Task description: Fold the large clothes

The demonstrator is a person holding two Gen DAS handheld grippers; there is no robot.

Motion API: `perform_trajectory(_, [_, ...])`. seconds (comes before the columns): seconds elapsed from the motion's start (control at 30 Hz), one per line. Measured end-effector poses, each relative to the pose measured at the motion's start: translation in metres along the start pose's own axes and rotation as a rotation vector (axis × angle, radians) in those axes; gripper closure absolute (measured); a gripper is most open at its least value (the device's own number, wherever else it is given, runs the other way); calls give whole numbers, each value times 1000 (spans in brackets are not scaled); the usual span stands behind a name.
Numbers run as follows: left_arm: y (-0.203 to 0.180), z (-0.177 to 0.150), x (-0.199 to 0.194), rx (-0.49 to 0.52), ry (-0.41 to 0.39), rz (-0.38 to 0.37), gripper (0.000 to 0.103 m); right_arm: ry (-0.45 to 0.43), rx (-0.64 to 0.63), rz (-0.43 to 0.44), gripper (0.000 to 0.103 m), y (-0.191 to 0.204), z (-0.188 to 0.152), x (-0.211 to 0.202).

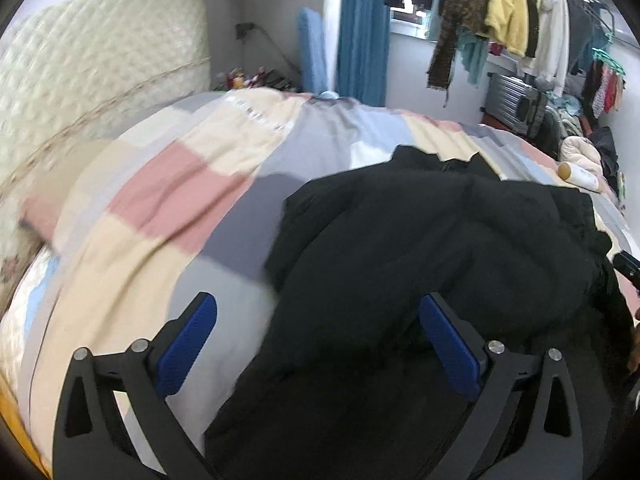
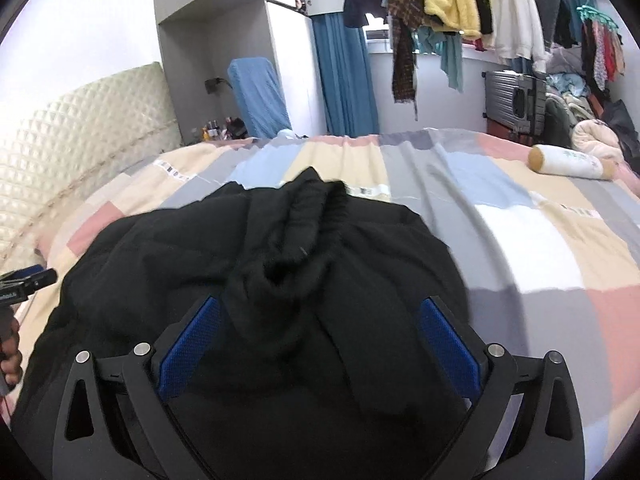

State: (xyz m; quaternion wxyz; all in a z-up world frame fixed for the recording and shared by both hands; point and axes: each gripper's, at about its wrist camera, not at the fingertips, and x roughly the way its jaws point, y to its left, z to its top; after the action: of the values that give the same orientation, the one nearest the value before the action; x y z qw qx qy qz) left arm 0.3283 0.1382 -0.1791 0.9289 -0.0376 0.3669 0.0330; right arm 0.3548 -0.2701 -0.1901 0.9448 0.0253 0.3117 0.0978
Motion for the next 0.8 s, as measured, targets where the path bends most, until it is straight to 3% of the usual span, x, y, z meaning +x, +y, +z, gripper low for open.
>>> perform_trajectory(0.2, [7, -21, 19, 88, 90, 104, 1, 117, -34, -72, 7, -18, -29, 13])
perform_trajectory(0.4, [10, -35, 48, 107, 127, 126, 1, 161, -3, -131, 8, -34, -35, 37])
perform_trajectory(0.67, [31, -23, 59, -57, 46, 145, 1, -10, 10, -159, 10, -38, -21, 26])
perform_trajectory(0.8, [38, -19, 56, -93, 8, 164, 0, -55, 46, -184, 10, -47, -15, 24])
